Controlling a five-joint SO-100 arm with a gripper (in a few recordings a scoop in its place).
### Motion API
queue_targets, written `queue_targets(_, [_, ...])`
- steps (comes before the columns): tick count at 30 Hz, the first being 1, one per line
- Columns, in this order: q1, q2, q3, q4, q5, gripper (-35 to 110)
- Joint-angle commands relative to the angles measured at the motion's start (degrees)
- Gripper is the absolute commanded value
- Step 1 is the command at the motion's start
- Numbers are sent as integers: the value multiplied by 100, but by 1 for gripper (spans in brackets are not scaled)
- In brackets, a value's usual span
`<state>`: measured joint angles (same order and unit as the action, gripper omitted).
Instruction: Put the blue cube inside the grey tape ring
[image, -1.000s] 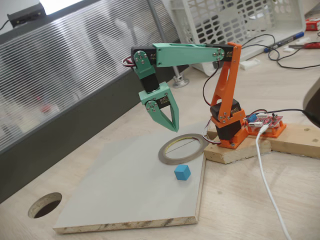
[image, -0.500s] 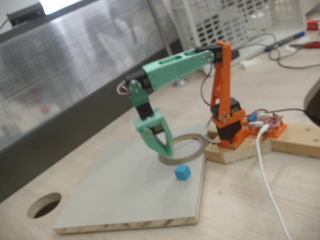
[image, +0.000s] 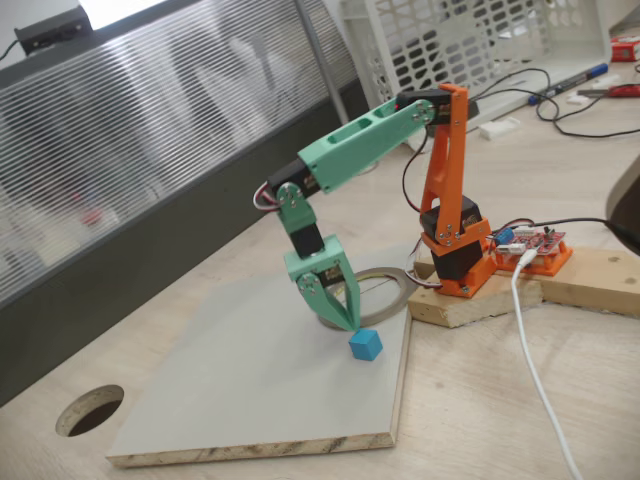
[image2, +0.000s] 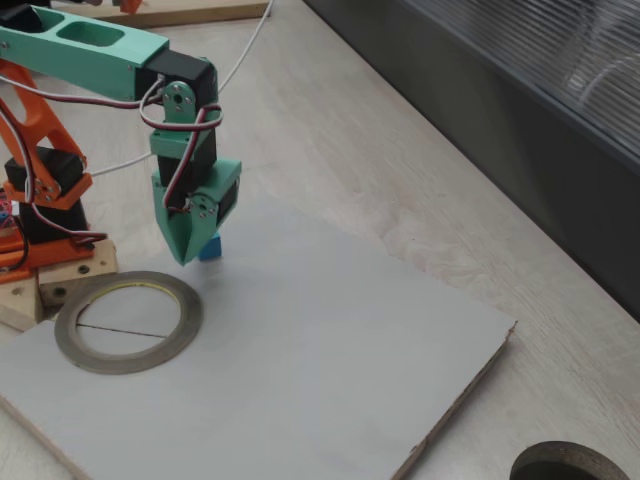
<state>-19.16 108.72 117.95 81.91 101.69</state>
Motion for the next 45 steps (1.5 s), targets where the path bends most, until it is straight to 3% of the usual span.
queue_targets(1, [-308, 448, 105, 18, 79, 0])
queue_targets(22, [-624, 519, 185, 35, 88, 0])
queue_targets(28, [-1310, 519, 176, 26, 97, 0])
queue_targets(45, [-1266, 431, 176, 62, 70, 0])
